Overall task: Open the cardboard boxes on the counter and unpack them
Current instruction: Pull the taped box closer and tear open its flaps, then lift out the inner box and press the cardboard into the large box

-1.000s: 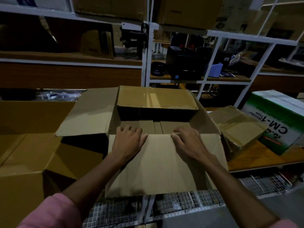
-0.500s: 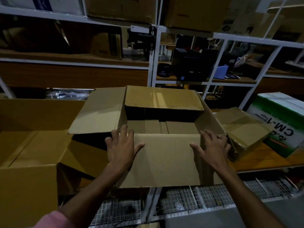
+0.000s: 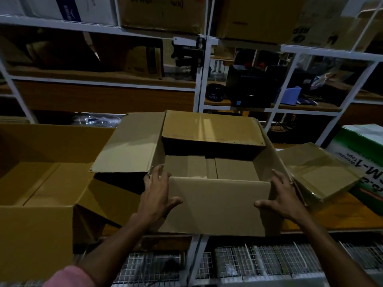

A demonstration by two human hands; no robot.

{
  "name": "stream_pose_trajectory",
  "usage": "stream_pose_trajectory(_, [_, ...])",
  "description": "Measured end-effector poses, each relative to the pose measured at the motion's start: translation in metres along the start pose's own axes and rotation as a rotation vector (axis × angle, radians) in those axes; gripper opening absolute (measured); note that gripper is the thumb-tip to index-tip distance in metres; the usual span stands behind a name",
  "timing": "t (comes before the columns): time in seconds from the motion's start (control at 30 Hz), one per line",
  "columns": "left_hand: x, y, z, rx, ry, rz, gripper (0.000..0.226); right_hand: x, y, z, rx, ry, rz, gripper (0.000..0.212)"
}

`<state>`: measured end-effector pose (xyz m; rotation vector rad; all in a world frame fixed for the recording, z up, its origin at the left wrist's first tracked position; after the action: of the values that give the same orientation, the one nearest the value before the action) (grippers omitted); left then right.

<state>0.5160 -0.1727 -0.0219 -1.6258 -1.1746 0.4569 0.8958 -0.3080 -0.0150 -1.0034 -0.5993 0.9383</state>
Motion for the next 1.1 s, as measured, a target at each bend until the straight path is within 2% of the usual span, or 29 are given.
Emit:
stream_pose_trajectory(0.23, [0.005, -0.003, -0.010, 0.013, 0.005, -0.224, 0.058, 0.008, 0.002, 0.001, 0.159, -0.234, -0.325, 0.055])
stream_pose_trajectory(0.4, [0.001, -0.032, -0.011, 0.032, 0.078, -0.336, 0.059, -0.008, -0.023, 0.027, 0.164, -0.329, -0.475, 0.052])
stream_pose_trajectory(0.6, [-0.009, -0.112, 0.001, 0.038, 0.192, -0.470, 0.056, -0.036, -0.062, 0.091, 0.154, -0.369, -0.566, 0.053])
stream_pose_trajectory(0.73, [-0.041, -0.179, 0.045, 0.060, 0.223, -0.536, 0.056, -0.067, -0.056, 0.165, 0.186, -0.438, -0.575, 0.057])
stream_pose_trajectory(0.87, [-0.088, -0.247, 0.117, 0.142, 0.198, -0.589, 0.059, -0.098, -0.030, 0.252, 0.201, -0.510, -0.584, 0.062])
stream_pose_trajectory(1.1, [-0.155, -0.340, 0.240, 0.233, 0.095, -0.565, 0.069, -0.139, 0.025, 0.398, 0.239, -0.572, -0.511, 0.065])
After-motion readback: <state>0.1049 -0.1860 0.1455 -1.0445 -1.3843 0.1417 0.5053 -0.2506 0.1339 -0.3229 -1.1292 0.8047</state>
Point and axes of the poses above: each hand's wrist, its own x-axis towards the middle knuckle, its own y-axis out of the palm, z = x × y, the point moved 4 cm from there along x, towards the middle knuckle, and after that the axes turned 4 degrees about y, right-handed, at the moved point
